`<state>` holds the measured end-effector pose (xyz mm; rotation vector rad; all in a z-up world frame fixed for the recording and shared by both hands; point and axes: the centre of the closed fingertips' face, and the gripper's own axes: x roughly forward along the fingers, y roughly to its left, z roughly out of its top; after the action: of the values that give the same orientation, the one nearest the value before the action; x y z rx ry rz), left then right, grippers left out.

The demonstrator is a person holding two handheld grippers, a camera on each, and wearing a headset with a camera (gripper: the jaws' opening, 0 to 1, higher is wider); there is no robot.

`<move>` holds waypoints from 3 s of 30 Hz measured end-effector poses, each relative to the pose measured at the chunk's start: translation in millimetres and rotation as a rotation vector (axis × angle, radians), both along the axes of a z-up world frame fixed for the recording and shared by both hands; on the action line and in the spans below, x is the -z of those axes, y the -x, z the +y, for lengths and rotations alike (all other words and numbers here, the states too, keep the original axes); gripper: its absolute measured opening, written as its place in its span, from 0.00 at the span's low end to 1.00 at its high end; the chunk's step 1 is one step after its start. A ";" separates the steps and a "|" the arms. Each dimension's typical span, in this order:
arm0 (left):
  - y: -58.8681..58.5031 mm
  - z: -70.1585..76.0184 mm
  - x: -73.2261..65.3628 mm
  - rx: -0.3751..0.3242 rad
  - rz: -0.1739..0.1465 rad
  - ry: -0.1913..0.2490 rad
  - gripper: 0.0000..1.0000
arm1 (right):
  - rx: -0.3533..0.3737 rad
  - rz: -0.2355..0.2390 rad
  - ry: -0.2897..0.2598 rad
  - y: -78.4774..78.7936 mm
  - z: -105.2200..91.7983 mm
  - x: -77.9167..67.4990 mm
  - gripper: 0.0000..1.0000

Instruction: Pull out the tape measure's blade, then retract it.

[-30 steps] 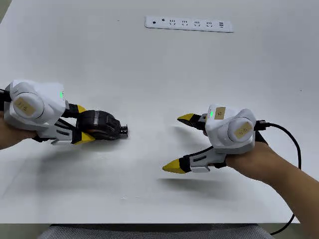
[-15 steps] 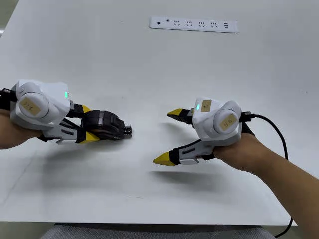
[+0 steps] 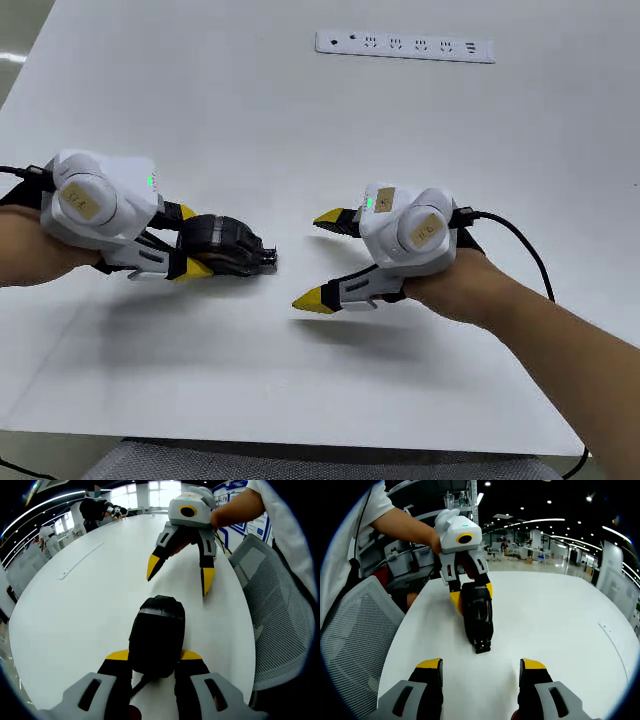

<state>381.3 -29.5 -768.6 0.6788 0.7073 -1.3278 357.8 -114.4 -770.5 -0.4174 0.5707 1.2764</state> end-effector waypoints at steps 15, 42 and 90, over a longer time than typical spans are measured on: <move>-0.4 -0.7 0.3 -0.003 0.003 0.004 0.27 | -0.072 -0.020 -0.022 -3.7 24.1 7.9 0.33; -1.4 -1.5 0.5 -0.018 0.012 0.016 0.27 | -0.103 -0.034 -0.044 -12.2 36.0 18.2 0.12; 0.1 -1.0 -1.5 0.002 0.001 0.039 0.27 | -0.064 -0.012 -0.054 -9.8 33.0 17.4 0.08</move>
<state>381.1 -30.5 -767.1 0.6478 0.6805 -1.3411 367.6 -81.4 -787.8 -0.4016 0.5149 1.3469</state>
